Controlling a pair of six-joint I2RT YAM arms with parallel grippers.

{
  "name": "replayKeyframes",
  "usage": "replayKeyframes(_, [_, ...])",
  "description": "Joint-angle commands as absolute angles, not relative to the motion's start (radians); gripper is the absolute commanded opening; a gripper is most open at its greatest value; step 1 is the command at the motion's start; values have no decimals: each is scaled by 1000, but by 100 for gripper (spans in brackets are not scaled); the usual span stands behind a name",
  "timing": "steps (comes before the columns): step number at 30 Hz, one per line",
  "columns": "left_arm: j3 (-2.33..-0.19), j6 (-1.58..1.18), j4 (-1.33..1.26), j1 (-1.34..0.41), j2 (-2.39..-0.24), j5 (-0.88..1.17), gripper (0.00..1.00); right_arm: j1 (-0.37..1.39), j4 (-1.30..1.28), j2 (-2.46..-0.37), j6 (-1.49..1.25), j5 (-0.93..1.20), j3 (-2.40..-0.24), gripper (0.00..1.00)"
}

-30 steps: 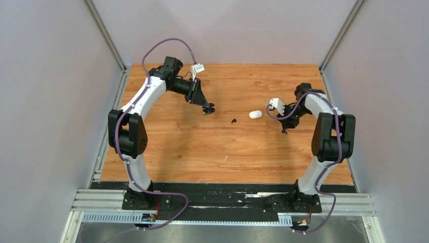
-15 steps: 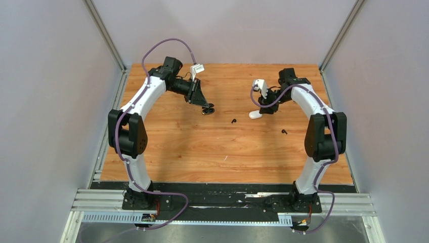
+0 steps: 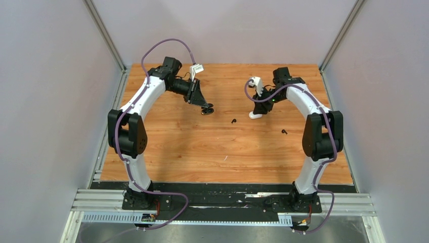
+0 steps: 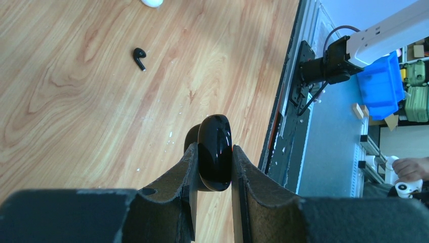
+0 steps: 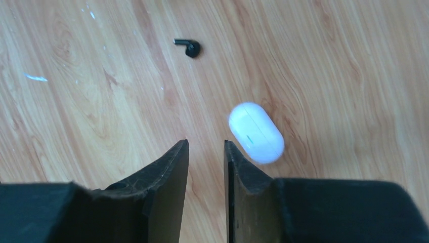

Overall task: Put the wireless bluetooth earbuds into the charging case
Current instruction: Pick up the earbud from the center of the board.

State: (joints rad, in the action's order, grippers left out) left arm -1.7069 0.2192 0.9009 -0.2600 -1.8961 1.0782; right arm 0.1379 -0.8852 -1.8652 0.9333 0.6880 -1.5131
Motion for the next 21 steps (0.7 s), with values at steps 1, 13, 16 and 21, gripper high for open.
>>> replayKeyframes(1, [-1733, 233, 906, -256, -1879, 1091, 0, 219, -796, -1914, 784, 735, -1534, 32])
replayKeyframes(13, [-1686, 237, 903, -239, -1841, 1081, 0, 367, -711, -2081, 523, 574, -1651, 41])
replayKeyframes(16, [-1678, 234, 901, -234, -1835, 1080, 0, 387, -711, -2097, 515, 546, -1652, 41])
replayKeyframes(21, [-1665, 227, 892, -232, -1829, 1080, 0, 396, -701, -2113, 503, 509, -1646, 38])
